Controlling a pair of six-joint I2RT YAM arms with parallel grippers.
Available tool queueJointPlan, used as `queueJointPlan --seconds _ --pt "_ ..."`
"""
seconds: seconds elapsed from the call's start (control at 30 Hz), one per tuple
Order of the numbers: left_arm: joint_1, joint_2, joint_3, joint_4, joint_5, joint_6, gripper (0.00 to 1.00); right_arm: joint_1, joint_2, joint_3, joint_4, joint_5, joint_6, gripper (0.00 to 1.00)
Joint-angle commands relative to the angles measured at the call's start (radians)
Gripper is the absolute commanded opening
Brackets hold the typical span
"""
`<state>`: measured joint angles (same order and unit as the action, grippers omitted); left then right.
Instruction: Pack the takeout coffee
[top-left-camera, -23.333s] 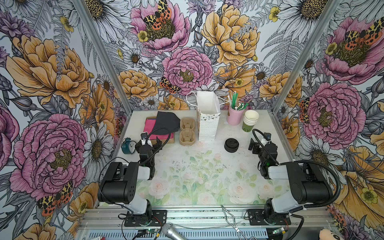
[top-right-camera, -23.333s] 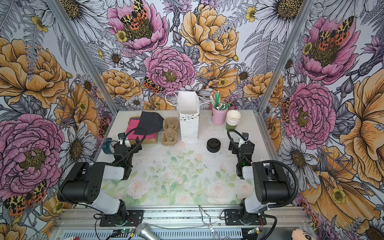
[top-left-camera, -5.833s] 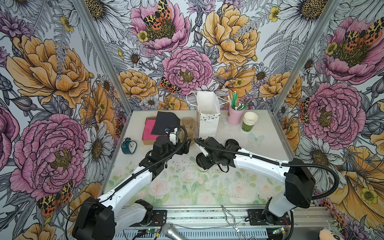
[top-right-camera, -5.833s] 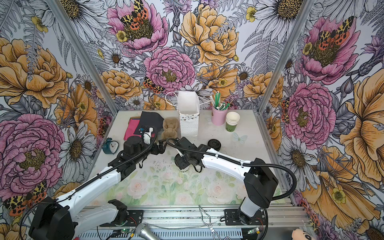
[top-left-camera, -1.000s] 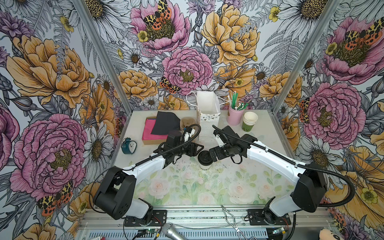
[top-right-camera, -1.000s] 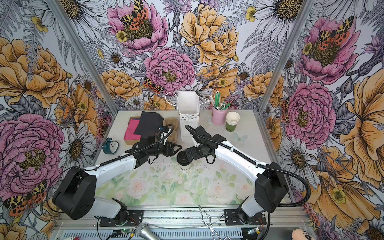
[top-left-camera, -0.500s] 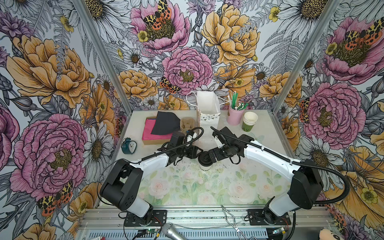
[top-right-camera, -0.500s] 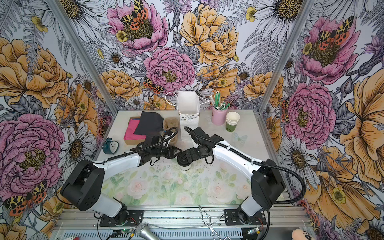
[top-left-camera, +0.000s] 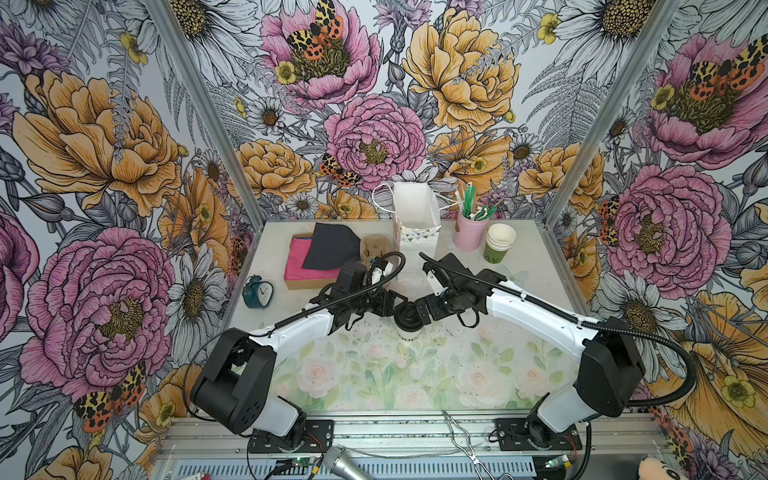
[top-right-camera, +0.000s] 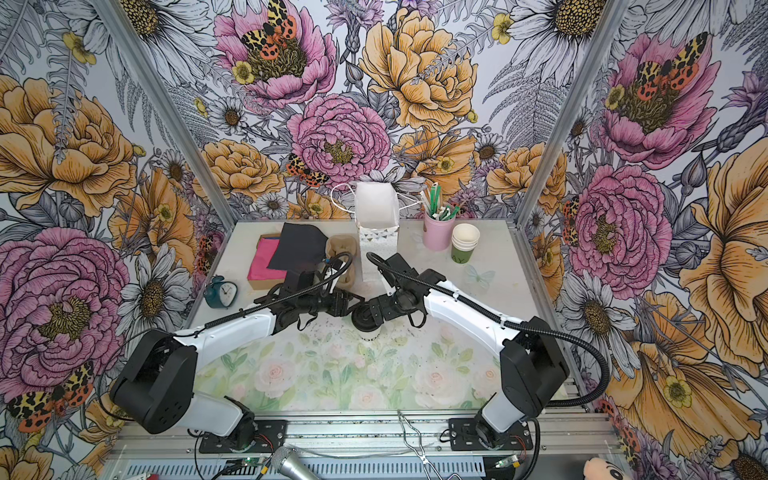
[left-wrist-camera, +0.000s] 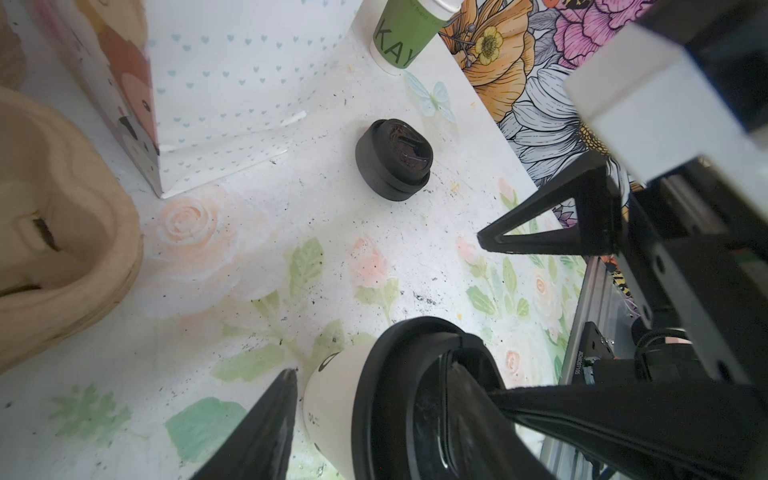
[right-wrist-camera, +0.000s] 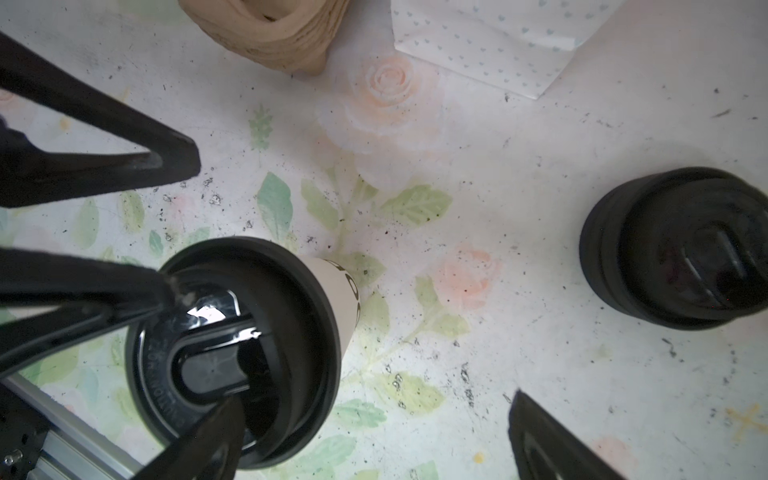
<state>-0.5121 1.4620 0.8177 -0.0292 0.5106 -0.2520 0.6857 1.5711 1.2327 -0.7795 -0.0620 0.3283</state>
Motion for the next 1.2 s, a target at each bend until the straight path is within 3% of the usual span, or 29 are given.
queueJointPlan --seconds 0.0,0.53,1.17 --pt "0.007 0.000 0.007 -0.009 0.061 0.014 0.57 -0.003 0.036 -0.021 -0.018 0.010 -0.034 0.99" --pt "0.025 0.040 -0.006 -0.106 0.003 0.020 0.42 -0.015 0.043 -0.053 -0.019 0.024 -0.047 0.99" --pt "0.028 0.073 -0.114 -0.117 -0.111 -0.083 0.37 -0.029 0.030 -0.150 -0.020 0.016 -0.017 0.99"
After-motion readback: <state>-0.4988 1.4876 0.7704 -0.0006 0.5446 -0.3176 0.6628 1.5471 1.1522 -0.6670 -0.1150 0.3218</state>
